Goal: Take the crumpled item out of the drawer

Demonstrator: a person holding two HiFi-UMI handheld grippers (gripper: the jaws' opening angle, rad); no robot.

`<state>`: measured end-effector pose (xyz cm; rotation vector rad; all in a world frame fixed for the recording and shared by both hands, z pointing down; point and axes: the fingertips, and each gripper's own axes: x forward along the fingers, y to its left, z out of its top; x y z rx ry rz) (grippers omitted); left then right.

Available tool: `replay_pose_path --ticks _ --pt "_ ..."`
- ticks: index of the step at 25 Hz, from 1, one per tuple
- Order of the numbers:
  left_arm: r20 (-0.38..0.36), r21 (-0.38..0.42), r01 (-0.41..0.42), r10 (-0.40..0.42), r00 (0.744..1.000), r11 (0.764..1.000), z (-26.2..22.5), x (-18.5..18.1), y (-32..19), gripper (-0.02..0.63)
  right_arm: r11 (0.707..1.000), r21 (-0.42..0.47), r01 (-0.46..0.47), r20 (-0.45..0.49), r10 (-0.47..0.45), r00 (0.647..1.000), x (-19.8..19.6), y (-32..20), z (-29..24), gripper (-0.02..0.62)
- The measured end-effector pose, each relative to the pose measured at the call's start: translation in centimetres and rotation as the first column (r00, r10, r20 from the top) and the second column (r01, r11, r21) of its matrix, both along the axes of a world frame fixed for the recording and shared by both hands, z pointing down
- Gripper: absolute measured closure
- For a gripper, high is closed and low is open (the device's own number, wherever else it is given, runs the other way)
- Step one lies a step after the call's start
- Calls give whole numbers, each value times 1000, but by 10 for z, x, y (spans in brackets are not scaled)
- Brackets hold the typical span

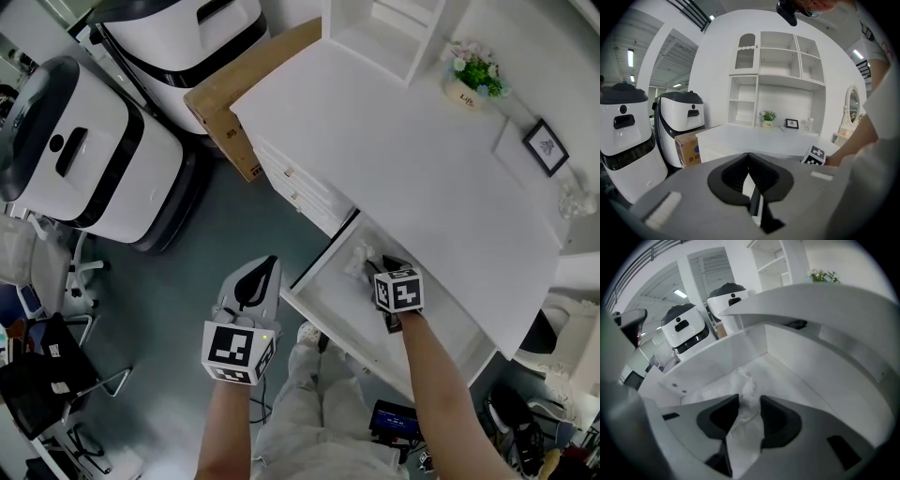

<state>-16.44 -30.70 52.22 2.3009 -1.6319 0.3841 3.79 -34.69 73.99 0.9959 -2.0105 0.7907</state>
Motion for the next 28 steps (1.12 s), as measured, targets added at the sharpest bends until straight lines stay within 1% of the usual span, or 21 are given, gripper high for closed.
replay_pose_path --ticks 1,2,4,6,10,16,23,28 --pt "-1 -4 -2 2 1000 1000 1 0 1 597 1000 1 16 -9 -16 1000 -2 2 0 452" --pt "-1 -8 -2 2 1000 1000 3 0 2 597 1000 5 29 -19 -29 999 -4 3 0 465" --pt "-1 -11 -3 3 1000 1000 3 -1 2 597 999 16 50 -41 -49 998 -9 4 -1 513" --pt "-1 -6 -5 5 1000 1000 1 -2 2 597 998 24 66 -60 -65 996 -12 4 -3 527" --pt "-2 7 -4 4 1000 1000 -6 -4 3 597 995 36 89 -75 -86 993 -13 5 -12 529" --pt "-12 37 -9 9 1000 999 -21 -2 5 597 990 79 116 -98 -108 989 -11 6 -35 531" --pt "-16 93 -16 18 1000 996 -51 -2 10 597 981 151 121 -83 -109 990 -12 10 -79 531" --pt "-17 133 -18 20 1000 991 -74 -2 15 597 975 184 120 -82 -107 991 -12 15 -105 531"
